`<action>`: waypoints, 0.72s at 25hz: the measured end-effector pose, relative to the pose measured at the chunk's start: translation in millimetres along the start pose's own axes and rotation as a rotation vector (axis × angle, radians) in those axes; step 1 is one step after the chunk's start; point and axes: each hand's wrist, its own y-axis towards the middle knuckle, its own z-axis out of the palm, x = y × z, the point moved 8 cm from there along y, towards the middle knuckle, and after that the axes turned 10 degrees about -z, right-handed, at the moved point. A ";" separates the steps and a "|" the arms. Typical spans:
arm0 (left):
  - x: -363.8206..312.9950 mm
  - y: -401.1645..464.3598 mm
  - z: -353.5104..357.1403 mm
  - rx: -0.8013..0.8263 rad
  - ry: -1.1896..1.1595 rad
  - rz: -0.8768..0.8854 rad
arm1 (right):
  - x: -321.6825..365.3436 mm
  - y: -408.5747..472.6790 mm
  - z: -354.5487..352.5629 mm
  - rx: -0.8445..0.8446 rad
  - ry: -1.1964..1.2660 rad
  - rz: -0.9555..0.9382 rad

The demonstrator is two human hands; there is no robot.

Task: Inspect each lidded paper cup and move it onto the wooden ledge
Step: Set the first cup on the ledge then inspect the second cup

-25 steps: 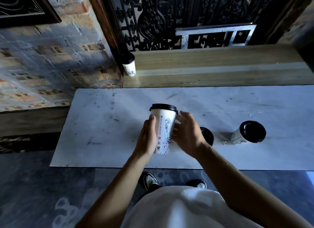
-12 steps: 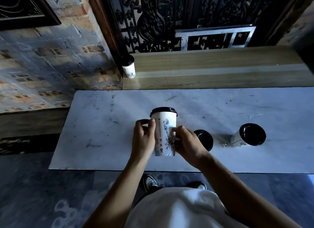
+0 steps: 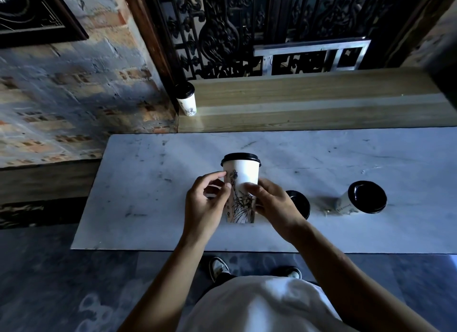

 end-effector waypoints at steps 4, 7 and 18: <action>-5.4 1.0 -7.0 -0.046 0.053 0.050 | -9.6 3.3 -7.9 -0.107 0.092 0.057; -3.3 2.2 -9.4 -0.050 0.047 0.042 | -15.3 5.9 -13.1 -0.128 0.058 0.072; 0.8 0.3 -9.5 0.015 -0.031 -0.012 | -5.2 4.1 -7.0 -0.088 0.130 0.056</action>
